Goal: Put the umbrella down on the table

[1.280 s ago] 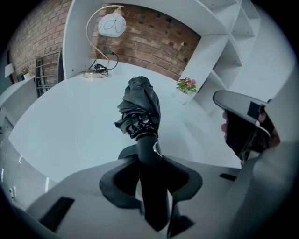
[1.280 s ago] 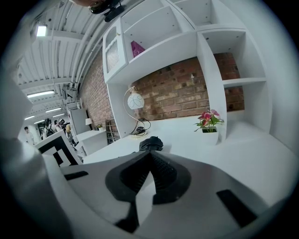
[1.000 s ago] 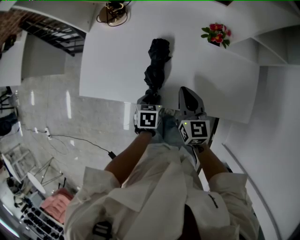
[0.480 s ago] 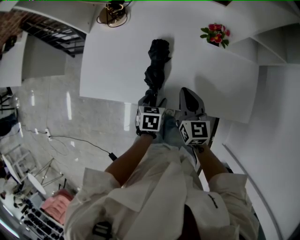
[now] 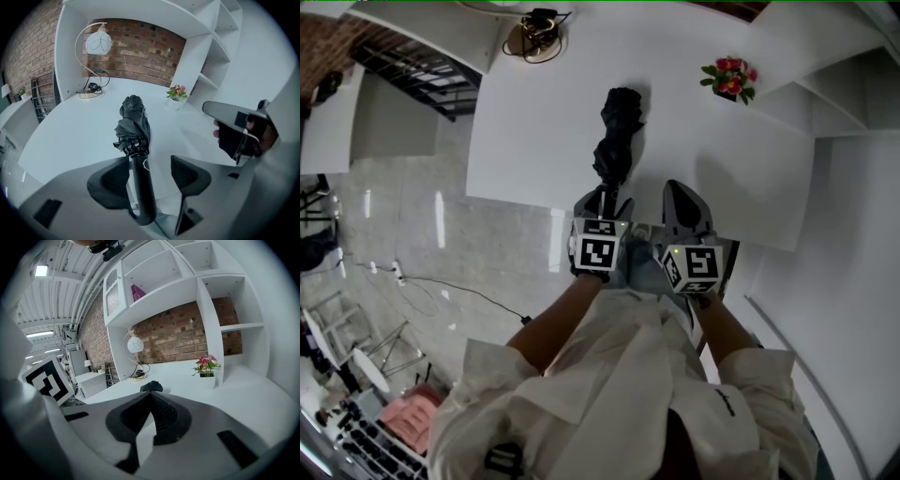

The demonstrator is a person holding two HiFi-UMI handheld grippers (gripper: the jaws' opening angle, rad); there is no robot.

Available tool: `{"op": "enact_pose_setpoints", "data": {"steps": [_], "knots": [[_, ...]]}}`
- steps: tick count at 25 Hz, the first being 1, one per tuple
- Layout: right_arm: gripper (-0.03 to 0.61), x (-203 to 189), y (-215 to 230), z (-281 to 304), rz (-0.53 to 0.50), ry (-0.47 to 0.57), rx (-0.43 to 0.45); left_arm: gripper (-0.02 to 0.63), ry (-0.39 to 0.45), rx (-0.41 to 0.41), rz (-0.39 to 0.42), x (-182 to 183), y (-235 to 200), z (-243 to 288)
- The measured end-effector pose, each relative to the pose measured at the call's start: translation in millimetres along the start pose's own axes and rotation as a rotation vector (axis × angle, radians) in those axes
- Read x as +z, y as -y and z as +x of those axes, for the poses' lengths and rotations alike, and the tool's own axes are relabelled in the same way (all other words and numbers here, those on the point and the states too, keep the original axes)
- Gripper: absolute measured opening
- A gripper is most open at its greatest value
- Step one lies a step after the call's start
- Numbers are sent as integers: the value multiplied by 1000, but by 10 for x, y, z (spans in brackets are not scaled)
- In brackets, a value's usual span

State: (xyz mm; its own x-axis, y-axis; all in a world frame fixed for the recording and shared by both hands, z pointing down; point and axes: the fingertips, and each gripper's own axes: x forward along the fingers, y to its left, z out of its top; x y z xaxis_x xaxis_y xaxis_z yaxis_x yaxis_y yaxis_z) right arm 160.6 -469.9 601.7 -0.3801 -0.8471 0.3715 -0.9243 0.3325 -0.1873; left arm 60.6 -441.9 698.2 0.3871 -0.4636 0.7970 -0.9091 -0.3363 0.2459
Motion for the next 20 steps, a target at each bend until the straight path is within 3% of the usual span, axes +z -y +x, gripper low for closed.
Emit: {"op": "enact_pose_setpoints", "data": {"steps": [6,13,20], "knots": [[17,202,47,-143,-11,32,-9,262,73,-20,16,208,41,-262],[17,544,44,-360,-8,82,-21,64,262,17,98,647,15,-796],[17,977,19,-623,-11,160,-22,43,479,52,175,1092,19,-1406]]}}
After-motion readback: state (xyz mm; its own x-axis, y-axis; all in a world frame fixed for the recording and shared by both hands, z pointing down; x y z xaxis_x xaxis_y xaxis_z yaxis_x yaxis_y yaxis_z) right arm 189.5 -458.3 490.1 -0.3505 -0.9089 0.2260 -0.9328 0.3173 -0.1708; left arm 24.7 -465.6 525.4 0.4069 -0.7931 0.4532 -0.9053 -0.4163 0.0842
